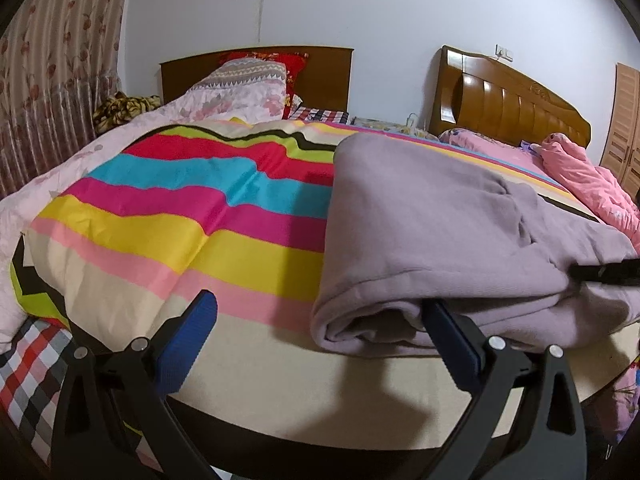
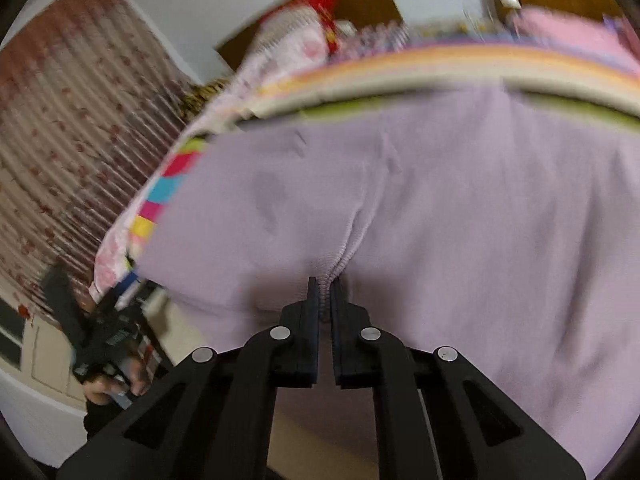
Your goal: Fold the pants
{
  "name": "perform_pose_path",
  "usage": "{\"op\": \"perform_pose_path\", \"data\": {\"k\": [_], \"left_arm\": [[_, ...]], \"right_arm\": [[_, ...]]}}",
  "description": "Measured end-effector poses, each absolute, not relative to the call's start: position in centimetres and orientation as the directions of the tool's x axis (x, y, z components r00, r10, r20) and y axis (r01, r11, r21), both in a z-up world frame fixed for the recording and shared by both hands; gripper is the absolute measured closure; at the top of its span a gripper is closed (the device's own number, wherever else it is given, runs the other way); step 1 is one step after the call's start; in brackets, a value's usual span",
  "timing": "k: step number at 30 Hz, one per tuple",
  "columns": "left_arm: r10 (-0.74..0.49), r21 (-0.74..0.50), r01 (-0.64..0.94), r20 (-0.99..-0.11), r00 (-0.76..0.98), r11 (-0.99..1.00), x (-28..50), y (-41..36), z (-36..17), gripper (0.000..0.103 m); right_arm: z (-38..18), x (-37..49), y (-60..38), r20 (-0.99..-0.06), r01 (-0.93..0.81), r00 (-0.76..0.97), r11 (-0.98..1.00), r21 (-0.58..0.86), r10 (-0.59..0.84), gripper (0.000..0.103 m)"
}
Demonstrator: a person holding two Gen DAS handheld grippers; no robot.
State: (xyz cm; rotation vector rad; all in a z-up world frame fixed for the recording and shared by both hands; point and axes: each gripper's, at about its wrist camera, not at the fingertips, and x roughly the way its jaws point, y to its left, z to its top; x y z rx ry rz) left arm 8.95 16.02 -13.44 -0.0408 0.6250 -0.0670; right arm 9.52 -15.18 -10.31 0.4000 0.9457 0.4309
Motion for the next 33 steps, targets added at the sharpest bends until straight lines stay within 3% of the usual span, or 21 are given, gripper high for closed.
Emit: {"op": "perform_pose_path", "data": {"k": [2,3,4,6,7,10,14,16,20,23,27,33], "left_arm": [[-0.069,-0.048,0.050,-0.582,0.811,0.998,8.8,15.9,-13.3,0.002],[-0.064,-0.040,0.051,-0.578,0.813,0.998,8.6,15.8,-13.2,0.002],[-0.060,-0.033,0.050,-0.574,0.816,0.998,8.5,15.9,-13.1,0.002],[-0.055,-0.035,0.043,-0.571,0.819,0.998,8.2,16.3,-13.0,0.002],[-0.057,-0.045,0.039,-0.571,0.819,0.998,8.1,16.5,-13.0,0.002],[-0.065,-0.069,0.031,-0.570,0.819,0.997,7.8,16.8,-13.1,0.002],[-0.059,-0.066,0.026,-0.563,0.825,0.997,7.3,16.6,-12.9,0.002],[-0.059,-0.066,0.027,-0.560,0.826,0.997,7.2,16.7,-12.7,0.002],[-0.066,-0.086,0.022,-0.556,0.829,0.996,7.1,17.2,-12.9,0.002],[-0.080,-0.116,0.018,-0.556,0.827,0.993,7.0,17.6,-13.1,0.002],[-0.079,-0.111,0.020,-0.551,0.831,0.994,6.6,17.5,-12.9,0.002],[-0.127,-0.100,0.087,-0.549,0.826,0.991,5.4,16.3,-11.7,0.002]], "right_arm": [[-9.9,9.6,-15.5,-0.693,-0.171,0.496,0.842,0.512,0.522,0.090],[-9.5,9.5,-15.6,-0.701,-0.169,0.493,0.847,0.504,0.516,0.079],[-9.0,9.3,-16.0,-0.703,-0.164,0.505,0.855,0.492,0.501,0.057],[-8.5,9.0,-16.9,-0.675,-0.160,0.542,0.850,0.502,0.501,0.026],[-8.6,9.2,-17.2,-0.679,-0.157,0.538,0.851,0.502,0.500,0.026],[-9.4,10.4,-16.7,-0.704,-0.170,0.502,0.856,0.489,0.502,0.034],[-9.7,11.7,-15.2,-0.732,-0.193,0.475,0.869,0.455,0.489,0.038],[-9.6,12.0,-14.1,-0.761,-0.211,0.444,0.881,0.423,0.472,0.047],[-9.4,11.7,-13.0,-0.788,-0.256,0.393,0.879,0.402,0.475,0.056],[-9.7,12.1,-13.6,-0.777,-0.236,0.371,0.861,0.450,0.508,0.064],[-10.2,12.6,-14.6,-0.727,-0.197,0.387,0.821,0.535,0.567,0.088],[-5.2,13.4,-14.4,-0.633,-0.261,0.491,0.794,0.549,0.598,0.089]]}}
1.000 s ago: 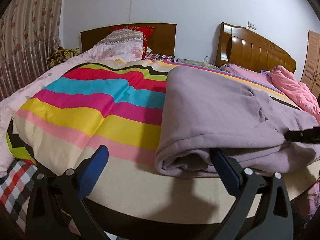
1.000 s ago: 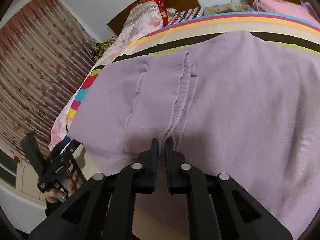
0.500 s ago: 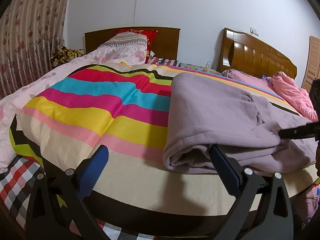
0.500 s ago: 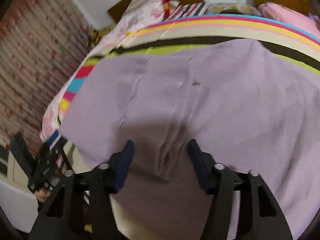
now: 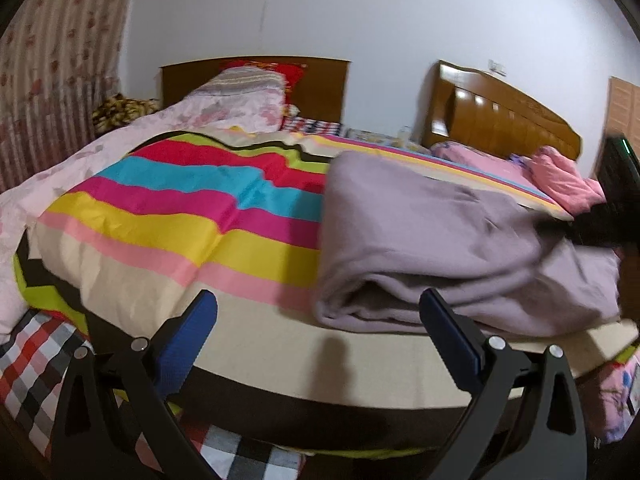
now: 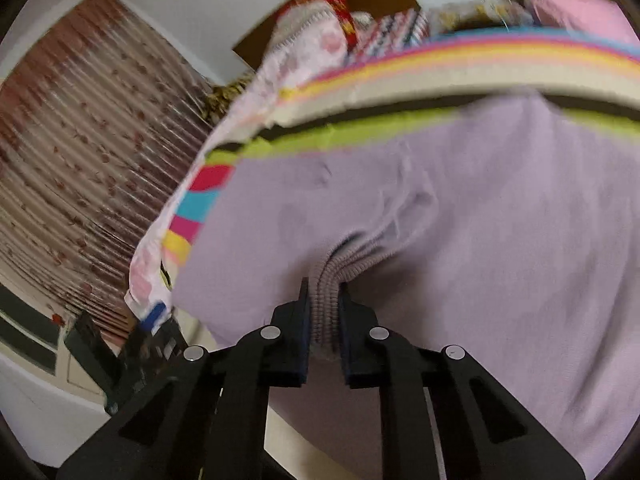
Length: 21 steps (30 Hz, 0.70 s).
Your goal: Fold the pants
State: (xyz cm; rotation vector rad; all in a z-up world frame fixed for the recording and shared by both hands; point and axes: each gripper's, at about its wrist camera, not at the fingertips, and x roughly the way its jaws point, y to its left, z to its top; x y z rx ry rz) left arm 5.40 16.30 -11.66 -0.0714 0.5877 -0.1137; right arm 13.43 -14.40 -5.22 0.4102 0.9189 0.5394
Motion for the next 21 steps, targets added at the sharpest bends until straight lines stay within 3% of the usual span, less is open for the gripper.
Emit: {"op": "perform_pose_path", "data": {"k": [7,12,13,16,18,21], "left_arm": [[-0.138,-0.074,0.116,-0.571,0.809,0.990,8.1,13.4,-10.9,0.002],[0.038,-0.008,-0.057,-0.650,0.759,0.998,11.6,15.9,-12.2,0.002],[0.039,-0.036,-0.081,-0.648,0.761,0.996,11.6,17.0,-12.2,0.001],[-0.140,-0.283,-0.064,-0.644,0.752,0.957,11.2,20.8,-12.8,0.001],[-0.125,-0.251,-0.060,-0.658,0.742,0.966,11.2,20.4,-13.2,0.001],[-0.050,-0.104,-0.028,-0.674,0.737,0.994,11.4,18.1,-13.7,0.001]], "right_arm": [[5.5,16.1,-8.7,-0.515,-0.460,0.589,0.782,0.421,0.623,0.090],[9.7,15.4,-8.6,-0.427,-0.501,0.646,0.774,0.388,0.632,0.090],[9.4,14.7,-10.0,-0.410,-0.486,0.659,0.773,0.408,0.630,0.090],[4.8,12.5,-14.1,-0.433,-0.391,0.676,0.788,0.475,0.597,0.091],[-0.5,11.2,-16.6,-0.508,-0.284,0.662,0.811,0.511,0.552,0.091],[-9.0,10.3,-18.8,-0.643,-0.115,0.587,0.837,0.535,0.492,0.091]]}}
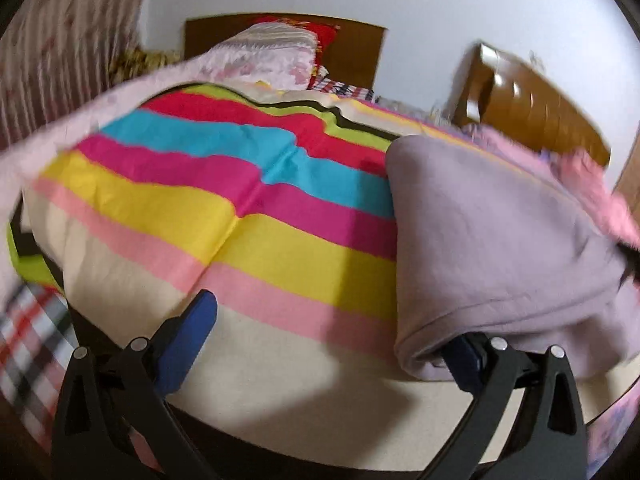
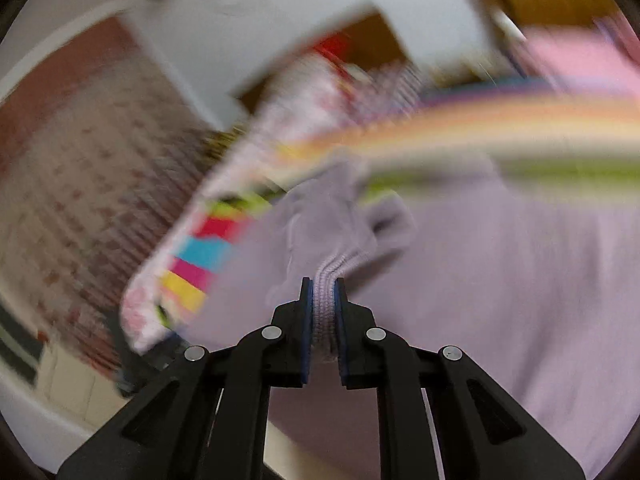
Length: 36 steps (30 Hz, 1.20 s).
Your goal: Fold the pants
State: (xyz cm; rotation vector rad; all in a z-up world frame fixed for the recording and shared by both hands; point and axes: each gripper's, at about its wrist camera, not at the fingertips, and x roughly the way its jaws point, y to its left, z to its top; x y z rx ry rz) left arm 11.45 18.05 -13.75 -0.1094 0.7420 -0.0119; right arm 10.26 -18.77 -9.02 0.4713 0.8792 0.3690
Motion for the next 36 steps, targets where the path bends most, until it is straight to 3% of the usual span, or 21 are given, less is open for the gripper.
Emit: {"op": "perform_pose_path", "data": {"k": [2,12,18,23,34,35,36], "left_arm": [[-0.009,-0.046,-0.030,-0.679,0.734,0.998,11.5,17.1,-14.1,0.001],[-0.012,-0.070,-0.053,-0.699,0.715,0.996,11.4,17.5,-13.9,0.001],[0.059,0.047,-0.037,-0.681,0.730,0.998,11.0,16.1,-13.7,0.001],[0.112,0.138,-0.025,-0.672,0.732,0.990,10.6,15.5,-13.2,0.001],[0.125,0.199,0.012,-0.663,0.738,0.980,10.4,14.7,-13.2,0.001],[0.134,0.213,0.013,-0.660,0.739,0.977,10.3,14.5,-13.1,0.001],[0.137,0.216,0.012,-0.660,0.739,0.976,10.3,14.5,-13.1,0.001]], "right_arm": [[-11.3,9.6,-18.8,-0.645,-0.095,0.581,0.829,0.552,0.496,0.092],[-7.4,8.0,-19.0,-0.584,-0.166,0.639,0.831,0.531,0.501,0.092],[-11.2,8.1,-19.9,-0.639,-0.097,0.604,0.840,0.534,0.476,0.092],[-8.7,7.2,-19.6,-0.611,-0.134,0.644,0.854,0.503,0.460,0.092],[-11.0,7.6,-19.4,-0.678,-0.118,0.614,0.897,0.427,0.404,0.092],[-10.6,7.5,-19.1,-0.690,-0.124,0.620,0.915,0.383,0.373,0.092],[-10.2,7.2,-18.9,-0.698,-0.126,0.629,0.931,0.343,0.342,0.082]]}}
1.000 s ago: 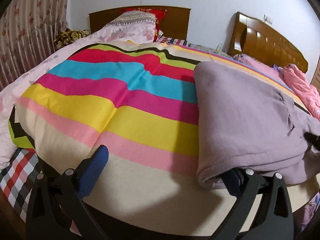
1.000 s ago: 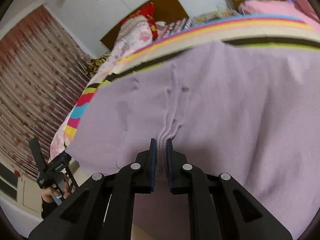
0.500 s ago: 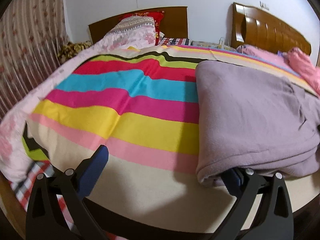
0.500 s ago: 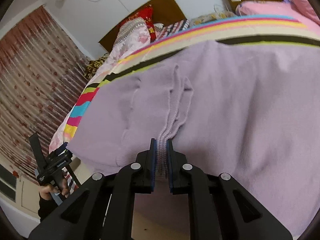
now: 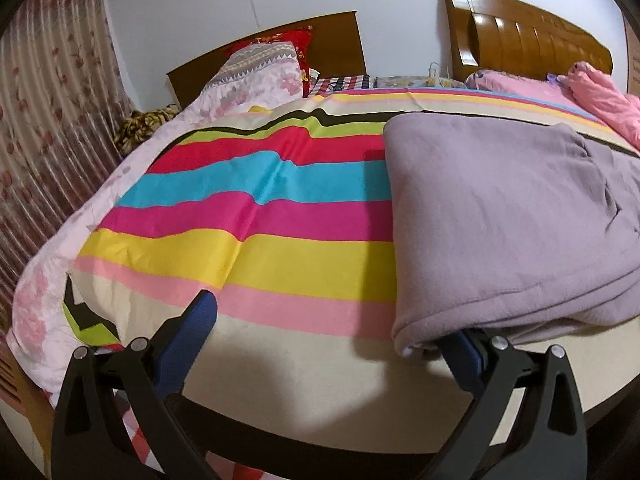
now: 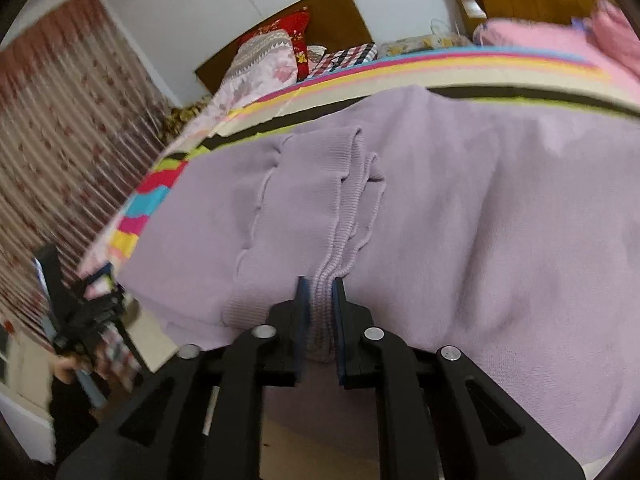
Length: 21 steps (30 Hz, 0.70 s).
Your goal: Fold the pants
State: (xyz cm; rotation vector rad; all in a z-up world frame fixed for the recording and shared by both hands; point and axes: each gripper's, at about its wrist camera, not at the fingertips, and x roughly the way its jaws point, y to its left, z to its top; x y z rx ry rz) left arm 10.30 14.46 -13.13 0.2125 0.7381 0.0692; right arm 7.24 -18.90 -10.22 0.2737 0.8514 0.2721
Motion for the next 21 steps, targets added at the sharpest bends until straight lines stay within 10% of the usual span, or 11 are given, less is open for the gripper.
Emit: {"op": "perform_pose_path", "data": {"k": [21], "left_arm": [[0.119,0.179,0.004,-0.668,0.735,0.984,10.0,14.9,-13.4,0.001]], "right_arm": [[-10.1,8.0,-12.3,-0.707,-0.300,0.663,0.953,0.050,0.245,0.056]]}}
